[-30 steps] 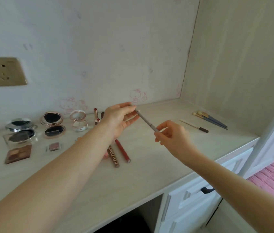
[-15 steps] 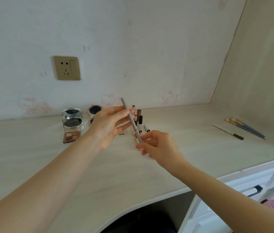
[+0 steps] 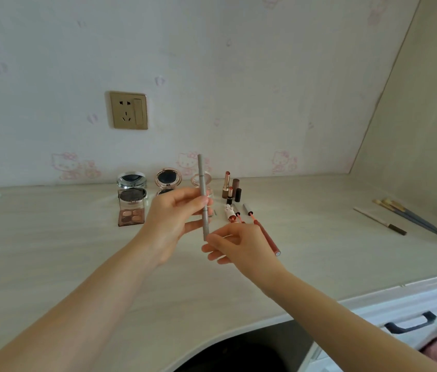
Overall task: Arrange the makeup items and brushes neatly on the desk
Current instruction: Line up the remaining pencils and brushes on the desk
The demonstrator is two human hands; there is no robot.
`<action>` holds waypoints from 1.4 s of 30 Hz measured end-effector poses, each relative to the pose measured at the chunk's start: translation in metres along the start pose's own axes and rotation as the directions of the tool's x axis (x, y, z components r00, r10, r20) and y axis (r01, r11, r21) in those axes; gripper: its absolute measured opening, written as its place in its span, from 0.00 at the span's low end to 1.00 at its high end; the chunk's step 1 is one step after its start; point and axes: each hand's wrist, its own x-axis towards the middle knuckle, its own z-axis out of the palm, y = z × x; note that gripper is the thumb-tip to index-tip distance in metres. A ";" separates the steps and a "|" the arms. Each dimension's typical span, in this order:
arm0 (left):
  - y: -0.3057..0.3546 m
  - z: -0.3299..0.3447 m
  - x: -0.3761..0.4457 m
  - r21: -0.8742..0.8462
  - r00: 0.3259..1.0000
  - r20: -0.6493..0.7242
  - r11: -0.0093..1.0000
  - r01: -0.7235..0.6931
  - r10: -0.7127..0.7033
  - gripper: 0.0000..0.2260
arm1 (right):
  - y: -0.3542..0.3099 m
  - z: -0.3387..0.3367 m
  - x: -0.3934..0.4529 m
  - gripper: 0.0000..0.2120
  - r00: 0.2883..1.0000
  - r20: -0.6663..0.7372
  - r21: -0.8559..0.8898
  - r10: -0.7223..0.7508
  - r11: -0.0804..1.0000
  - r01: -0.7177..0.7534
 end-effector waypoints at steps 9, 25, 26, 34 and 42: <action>-0.018 -0.025 -0.003 0.622 0.980 0.156 0.758 -0.197 0.127 0.07 | 0.012 -0.007 -0.001 0.09 0.996 -0.073 0.138 0.050 0.990 -0.039; -0.028 -0.033 -0.008 0.877 0.897 0.406 0.199 -0.436 0.176 0.11 | 0.042 -0.009 0.005 0.06 0.745 0.030 -0.786 -0.666 0.445 0.430; -0.030 -0.031 -0.011 0.886 0.895 0.400 0.169 -0.433 0.197 0.13 | 0.043 -0.007 0.003 0.06 0.736 0.015 -0.782 -0.676 0.451 0.431; -0.039 -0.013 -0.021 0.897 0.875 0.427 0.016 -0.442 0.228 0.13 | 0.047 -0.004 0.004 0.05 0.680 -0.040 -0.776 -0.732 0.452 0.441; -0.044 -0.021 -0.018 0.897 0.873 0.441 -0.137 -0.420 0.209 0.21 | 0.051 -0.005 0.004 0.03 0.622 0.025 -0.841 -0.783 0.319 0.436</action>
